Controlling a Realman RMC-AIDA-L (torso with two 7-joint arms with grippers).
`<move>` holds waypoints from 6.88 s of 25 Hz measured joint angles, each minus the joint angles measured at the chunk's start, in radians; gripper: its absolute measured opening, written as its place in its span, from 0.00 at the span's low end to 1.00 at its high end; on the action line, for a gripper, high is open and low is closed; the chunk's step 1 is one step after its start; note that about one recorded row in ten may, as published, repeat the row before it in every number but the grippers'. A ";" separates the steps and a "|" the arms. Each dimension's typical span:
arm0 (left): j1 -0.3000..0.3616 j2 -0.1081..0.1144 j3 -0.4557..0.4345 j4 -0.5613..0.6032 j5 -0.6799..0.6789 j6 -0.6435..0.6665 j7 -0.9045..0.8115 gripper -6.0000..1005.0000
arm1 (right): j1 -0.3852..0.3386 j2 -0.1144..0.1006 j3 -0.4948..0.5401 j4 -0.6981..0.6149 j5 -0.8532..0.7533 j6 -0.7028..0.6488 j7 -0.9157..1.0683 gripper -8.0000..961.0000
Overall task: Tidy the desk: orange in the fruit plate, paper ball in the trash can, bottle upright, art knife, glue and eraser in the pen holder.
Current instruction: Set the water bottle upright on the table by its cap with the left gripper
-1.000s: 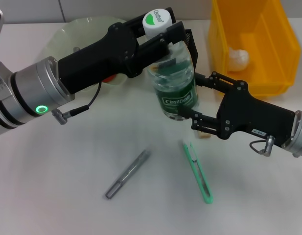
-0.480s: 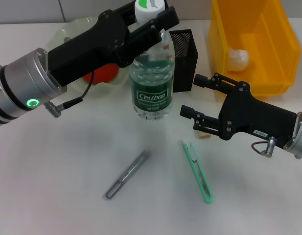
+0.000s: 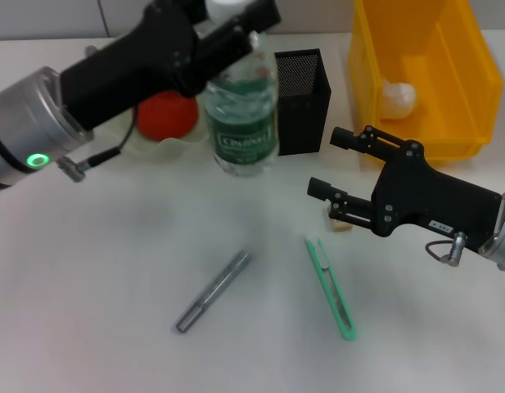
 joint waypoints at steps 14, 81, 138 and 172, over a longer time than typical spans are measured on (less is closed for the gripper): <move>0.057 0.019 -0.186 0.157 0.123 -0.157 0.001 0.45 | -0.016 -0.002 0.015 0.000 0.023 -0.006 0.004 0.76; 0.135 -0.010 -0.405 0.094 0.136 -0.386 0.142 0.45 | 0.026 -0.002 0.004 0.000 0.038 0.001 0.002 0.76; 0.114 -0.011 -0.431 0.017 0.109 -0.462 0.245 0.45 | 0.030 0.000 0.004 0.002 0.038 -0.009 0.007 0.76; 0.081 -0.012 -0.443 -0.069 0.096 -0.510 0.323 0.45 | 0.033 0.000 0.003 0.015 0.038 -0.021 0.004 0.76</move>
